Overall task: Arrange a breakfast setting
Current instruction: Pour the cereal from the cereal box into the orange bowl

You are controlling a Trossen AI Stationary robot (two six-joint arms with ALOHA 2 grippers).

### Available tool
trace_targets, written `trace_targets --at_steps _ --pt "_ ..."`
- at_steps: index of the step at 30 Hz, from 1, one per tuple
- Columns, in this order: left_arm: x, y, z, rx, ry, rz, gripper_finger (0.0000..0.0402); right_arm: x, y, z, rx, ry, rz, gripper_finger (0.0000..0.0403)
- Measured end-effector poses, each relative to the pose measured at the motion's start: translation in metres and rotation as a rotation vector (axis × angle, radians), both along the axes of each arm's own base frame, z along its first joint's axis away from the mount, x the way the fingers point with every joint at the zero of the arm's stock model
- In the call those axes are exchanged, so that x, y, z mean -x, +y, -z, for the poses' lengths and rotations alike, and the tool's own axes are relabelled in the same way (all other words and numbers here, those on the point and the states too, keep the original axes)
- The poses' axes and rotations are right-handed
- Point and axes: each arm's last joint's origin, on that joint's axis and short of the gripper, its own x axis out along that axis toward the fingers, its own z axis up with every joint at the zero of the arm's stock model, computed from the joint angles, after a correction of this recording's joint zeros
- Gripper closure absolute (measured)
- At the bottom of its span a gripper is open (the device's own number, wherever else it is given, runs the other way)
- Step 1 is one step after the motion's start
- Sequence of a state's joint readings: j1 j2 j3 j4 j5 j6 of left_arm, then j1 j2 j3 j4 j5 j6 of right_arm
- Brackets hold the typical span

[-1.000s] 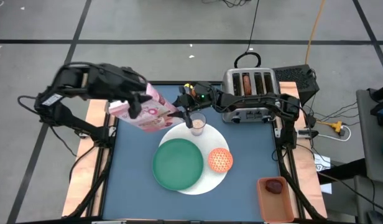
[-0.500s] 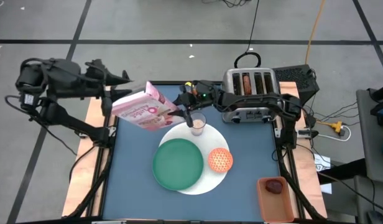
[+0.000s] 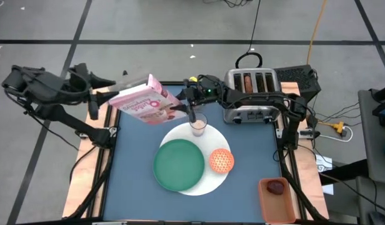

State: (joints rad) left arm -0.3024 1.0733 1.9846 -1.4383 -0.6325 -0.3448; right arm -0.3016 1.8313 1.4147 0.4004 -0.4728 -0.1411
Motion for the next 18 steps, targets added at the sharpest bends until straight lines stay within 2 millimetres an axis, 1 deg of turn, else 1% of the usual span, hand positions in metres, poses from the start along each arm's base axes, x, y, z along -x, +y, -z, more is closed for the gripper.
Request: trace_targets --at_steps 3,7,14,18 --pt "0.006 0.0 -0.001 0.008 -0.014 0.029 0.0208 0.004 -0.004 -0.007 0.004 -0.016 0.013 0.0264" --pt "0.009 -0.002 0.0 -0.006 -0.002 0.059 0.0208 0.012 -0.008 -0.018 0.009 -0.032 0.027 0.0264" --pt "0.014 0.0 0.006 -0.018 0.033 -0.012 0.0208 0.029 -0.012 -0.041 0.022 -0.062 0.051 0.0264" --pt "0.01 -0.002 0.014 -0.012 0.053 -0.027 0.0208 0.041 -0.014 -0.057 0.034 -0.092 0.064 0.0264"
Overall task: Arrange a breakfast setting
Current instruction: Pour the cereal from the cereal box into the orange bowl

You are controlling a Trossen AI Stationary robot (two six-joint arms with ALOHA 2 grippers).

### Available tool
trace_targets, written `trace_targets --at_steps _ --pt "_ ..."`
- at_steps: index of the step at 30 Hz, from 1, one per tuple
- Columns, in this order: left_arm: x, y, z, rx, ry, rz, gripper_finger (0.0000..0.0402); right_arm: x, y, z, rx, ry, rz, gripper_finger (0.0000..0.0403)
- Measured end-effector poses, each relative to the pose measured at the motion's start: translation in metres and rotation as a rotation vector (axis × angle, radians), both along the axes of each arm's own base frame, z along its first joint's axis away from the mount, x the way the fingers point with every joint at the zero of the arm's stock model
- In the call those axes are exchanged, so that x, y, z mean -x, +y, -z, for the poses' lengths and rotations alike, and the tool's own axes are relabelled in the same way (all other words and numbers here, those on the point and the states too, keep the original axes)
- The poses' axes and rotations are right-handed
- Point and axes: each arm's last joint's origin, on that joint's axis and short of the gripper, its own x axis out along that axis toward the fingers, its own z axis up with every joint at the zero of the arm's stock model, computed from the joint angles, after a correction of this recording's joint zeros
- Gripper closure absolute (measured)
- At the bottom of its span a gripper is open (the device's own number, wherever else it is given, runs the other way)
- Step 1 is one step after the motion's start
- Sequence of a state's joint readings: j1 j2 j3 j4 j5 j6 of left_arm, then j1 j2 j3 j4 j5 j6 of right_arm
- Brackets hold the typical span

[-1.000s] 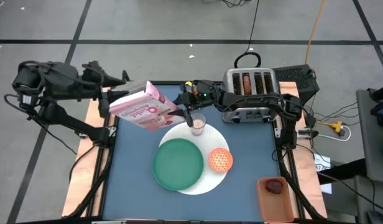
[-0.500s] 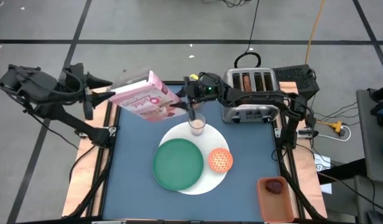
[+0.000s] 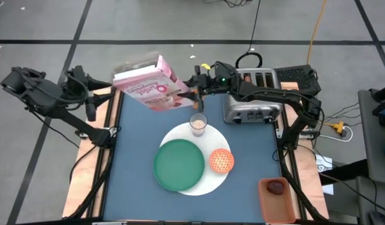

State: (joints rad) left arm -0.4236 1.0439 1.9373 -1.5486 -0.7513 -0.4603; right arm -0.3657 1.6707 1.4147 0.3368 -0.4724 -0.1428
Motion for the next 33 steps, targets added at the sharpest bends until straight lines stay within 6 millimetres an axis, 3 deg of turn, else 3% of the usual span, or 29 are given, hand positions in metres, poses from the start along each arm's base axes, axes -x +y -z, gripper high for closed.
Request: trace_targets --at_steps 10,19,28,33 --pt "-0.017 -0.011 0.056 -0.023 0.108 -0.093 0.0208 0.034 0.005 -0.041 0.029 -0.073 0.022 0.0264" --pt "-0.03 -0.023 0.121 -0.059 0.059 -0.157 0.0208 0.063 0.017 -0.072 0.054 -0.138 0.019 0.0264" --pt "-0.042 -0.034 0.199 -0.114 -0.046 -0.211 0.0208 0.079 0.023 -0.085 0.061 -0.154 0.02 0.0264" --pt "-0.051 -0.035 0.214 -0.098 -0.087 -0.291 0.0208 0.079 0.023 -0.084 0.059 -0.149 0.02 0.0264"
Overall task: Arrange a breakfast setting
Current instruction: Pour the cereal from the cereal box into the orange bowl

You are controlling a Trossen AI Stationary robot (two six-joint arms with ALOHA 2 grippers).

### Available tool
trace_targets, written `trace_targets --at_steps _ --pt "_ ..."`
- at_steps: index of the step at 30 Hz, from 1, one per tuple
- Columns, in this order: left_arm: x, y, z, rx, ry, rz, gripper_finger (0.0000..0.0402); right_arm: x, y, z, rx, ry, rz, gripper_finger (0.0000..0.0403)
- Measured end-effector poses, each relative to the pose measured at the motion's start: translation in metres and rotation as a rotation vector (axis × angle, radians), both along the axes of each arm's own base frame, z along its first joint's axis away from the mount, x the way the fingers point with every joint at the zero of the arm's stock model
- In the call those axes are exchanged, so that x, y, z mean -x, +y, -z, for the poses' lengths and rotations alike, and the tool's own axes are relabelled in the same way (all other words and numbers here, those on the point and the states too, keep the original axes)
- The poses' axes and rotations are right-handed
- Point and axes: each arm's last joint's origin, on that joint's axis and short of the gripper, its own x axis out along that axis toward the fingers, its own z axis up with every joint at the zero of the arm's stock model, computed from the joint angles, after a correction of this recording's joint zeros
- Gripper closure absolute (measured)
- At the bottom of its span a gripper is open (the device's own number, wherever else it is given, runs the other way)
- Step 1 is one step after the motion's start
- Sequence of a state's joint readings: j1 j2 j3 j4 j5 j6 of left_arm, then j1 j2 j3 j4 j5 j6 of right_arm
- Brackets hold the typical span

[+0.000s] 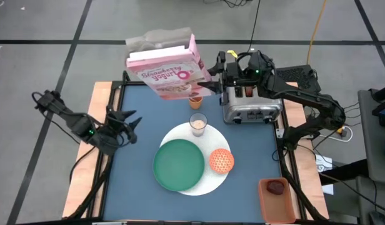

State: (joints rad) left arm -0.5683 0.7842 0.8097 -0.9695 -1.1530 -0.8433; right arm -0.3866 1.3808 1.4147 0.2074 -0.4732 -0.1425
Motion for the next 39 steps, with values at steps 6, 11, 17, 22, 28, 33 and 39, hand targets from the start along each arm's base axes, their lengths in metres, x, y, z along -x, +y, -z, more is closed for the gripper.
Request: trace_targets --at_steps 6,11,17,22,28,33,39 --pt "-0.004 0.007 -0.001 0.041 -0.024 -0.075 0.0208 0.0 0.0 0.001 -0.002 0.006 0.0 0.0264" --pt "-0.006 0.011 0.001 0.102 0.021 -0.063 0.0204 0.0 0.0 0.001 -0.002 0.006 0.0 0.0264" --pt "-0.007 0.013 0.002 0.111 0.051 -0.054 0.0153 0.0 0.0 0.001 -0.002 0.005 0.0 0.0264" --pt "-0.009 0.015 0.003 0.102 0.055 -0.078 0.0088 0.0 0.0 0.001 -0.002 0.004 0.0 0.0264" --pt "-0.017 0.013 0.005 -0.073 0.104 -0.09 0.0051 0.0 0.0 0.001 -0.002 0.004 0.0 0.0264" --pt "-0.03 0.008 0.007 -0.168 0.127 -0.085 0.005 0.0 0.0 0.001 -0.002 0.005 0.0 0.0264" --pt "-0.037 0.004 0.004 -0.151 0.071 -0.081 0.005 -0.001 0.0 0.002 -0.007 0.019 -0.003 0.0264"
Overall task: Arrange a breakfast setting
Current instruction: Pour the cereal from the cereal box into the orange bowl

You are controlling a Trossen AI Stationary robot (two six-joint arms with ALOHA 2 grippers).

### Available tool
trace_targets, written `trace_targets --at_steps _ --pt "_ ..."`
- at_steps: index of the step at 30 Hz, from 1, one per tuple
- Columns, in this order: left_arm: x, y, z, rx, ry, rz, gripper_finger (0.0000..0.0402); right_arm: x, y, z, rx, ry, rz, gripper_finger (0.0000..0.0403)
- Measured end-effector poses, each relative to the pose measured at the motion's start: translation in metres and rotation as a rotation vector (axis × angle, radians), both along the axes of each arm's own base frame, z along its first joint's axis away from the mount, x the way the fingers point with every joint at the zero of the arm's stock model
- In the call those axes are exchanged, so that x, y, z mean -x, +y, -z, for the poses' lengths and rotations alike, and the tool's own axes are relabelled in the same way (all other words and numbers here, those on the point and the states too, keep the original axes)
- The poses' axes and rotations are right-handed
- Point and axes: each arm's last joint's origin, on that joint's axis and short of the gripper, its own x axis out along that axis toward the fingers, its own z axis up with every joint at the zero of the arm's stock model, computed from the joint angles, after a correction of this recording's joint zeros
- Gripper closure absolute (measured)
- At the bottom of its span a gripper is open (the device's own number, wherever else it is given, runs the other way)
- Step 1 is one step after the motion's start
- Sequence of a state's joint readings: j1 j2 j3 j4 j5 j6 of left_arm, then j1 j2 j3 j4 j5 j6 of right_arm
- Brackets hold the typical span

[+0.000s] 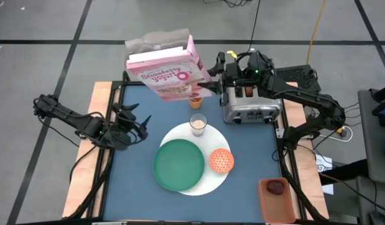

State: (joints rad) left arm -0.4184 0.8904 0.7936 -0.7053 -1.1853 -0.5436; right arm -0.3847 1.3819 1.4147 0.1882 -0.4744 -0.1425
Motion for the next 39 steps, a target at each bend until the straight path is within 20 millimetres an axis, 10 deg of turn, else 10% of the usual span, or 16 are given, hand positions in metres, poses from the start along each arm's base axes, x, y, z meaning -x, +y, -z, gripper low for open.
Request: trace_targets --at_steps 16,24,39 --pt "-0.034 -0.013 -0.017 -0.085 -0.049 0.373 0.005 -0.001 0.0 0.003 -0.013 0.033 -0.002 0.0264" --pt "-0.019 0.024 0.029 -0.132 -0.336 0.467 0.005 -0.001 0.0 0.004 -0.014 0.035 -0.002 0.0264" --pt "-0.027 0.078 0.036 -0.145 -0.498 0.57 0.005 -0.001 0.0 0.004 -0.013 0.035 -0.003 0.0264"
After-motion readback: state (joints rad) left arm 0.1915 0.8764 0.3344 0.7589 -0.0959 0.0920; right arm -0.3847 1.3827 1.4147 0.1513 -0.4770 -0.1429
